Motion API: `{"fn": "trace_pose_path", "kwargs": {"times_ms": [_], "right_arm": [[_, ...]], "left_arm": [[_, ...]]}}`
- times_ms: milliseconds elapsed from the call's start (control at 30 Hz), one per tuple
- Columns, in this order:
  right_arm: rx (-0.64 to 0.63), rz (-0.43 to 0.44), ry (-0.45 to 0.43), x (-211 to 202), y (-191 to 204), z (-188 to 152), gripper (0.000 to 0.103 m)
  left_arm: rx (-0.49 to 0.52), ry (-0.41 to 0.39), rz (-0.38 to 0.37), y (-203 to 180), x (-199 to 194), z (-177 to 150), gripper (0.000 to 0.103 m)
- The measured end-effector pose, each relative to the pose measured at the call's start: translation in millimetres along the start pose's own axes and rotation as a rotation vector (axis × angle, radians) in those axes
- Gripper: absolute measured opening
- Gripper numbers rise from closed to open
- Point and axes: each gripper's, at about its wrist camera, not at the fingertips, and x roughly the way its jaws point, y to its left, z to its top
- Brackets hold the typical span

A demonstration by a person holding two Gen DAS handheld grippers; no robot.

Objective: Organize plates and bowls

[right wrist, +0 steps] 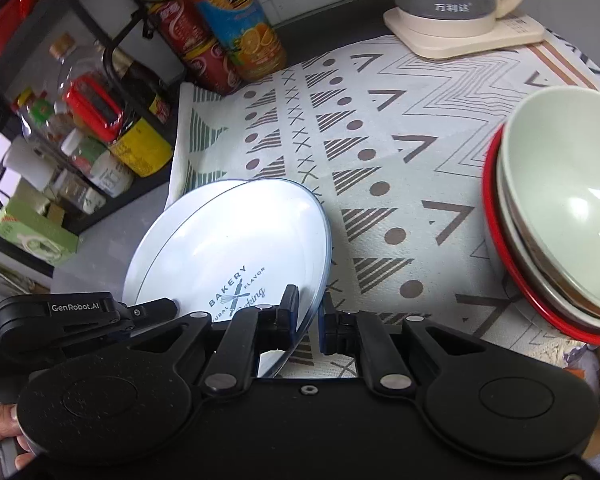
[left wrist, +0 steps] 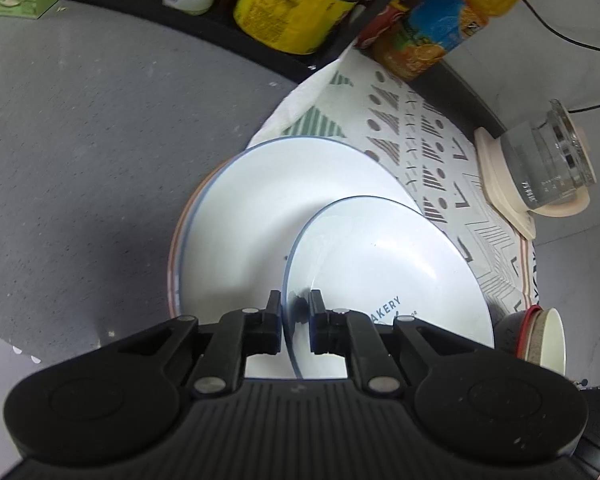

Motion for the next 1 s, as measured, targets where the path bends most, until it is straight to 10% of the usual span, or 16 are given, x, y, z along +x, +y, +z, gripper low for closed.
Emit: {"fn": "trace_pose_path", "kwargs": {"times_ms": [800, 1000], "right_arm": [[-0.065, -0.047, 0.006, 17, 16, -8, 0.009], [-0.07, -0.06, -0.002, 17, 19, -10, 0.009]], "left_arm": [[0.05, 0.003, 0.101, -4, -5, 7, 0.014], [0.079, -0.062, 0.106, -8, -27, 14, 0.048]]}}
